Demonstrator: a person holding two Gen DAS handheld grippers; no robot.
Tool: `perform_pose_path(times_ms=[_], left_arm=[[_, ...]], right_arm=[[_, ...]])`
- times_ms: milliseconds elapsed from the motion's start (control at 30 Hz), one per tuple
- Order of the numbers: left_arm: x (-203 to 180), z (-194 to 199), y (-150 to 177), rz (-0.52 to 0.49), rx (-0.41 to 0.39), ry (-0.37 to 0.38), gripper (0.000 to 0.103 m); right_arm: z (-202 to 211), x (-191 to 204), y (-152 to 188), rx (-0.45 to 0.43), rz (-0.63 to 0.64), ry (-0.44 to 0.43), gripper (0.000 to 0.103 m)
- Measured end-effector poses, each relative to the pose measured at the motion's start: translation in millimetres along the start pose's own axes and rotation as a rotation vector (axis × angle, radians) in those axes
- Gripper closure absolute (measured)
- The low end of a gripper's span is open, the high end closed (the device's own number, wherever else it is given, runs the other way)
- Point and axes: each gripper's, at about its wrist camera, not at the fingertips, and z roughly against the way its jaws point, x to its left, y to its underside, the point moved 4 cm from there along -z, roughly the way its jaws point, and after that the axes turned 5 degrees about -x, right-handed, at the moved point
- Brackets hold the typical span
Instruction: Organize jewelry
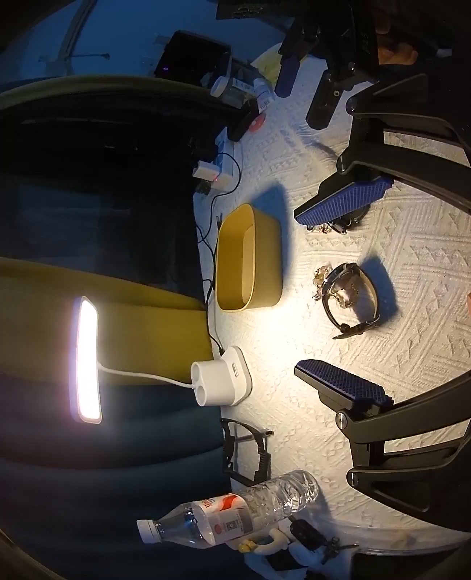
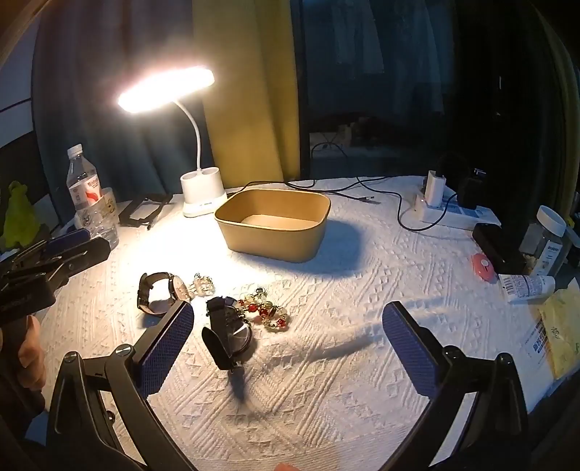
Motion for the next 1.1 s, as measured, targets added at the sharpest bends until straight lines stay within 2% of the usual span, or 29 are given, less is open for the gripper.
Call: perform_pose_path(times_ms=[1100], left_arm=[[-1.6,23.3,2.1,0.014,-0.016,0.018,0.024]], right_arm=[[20.3,8.5,-0.4,-0.019,0.004,-0.004,0.0]])
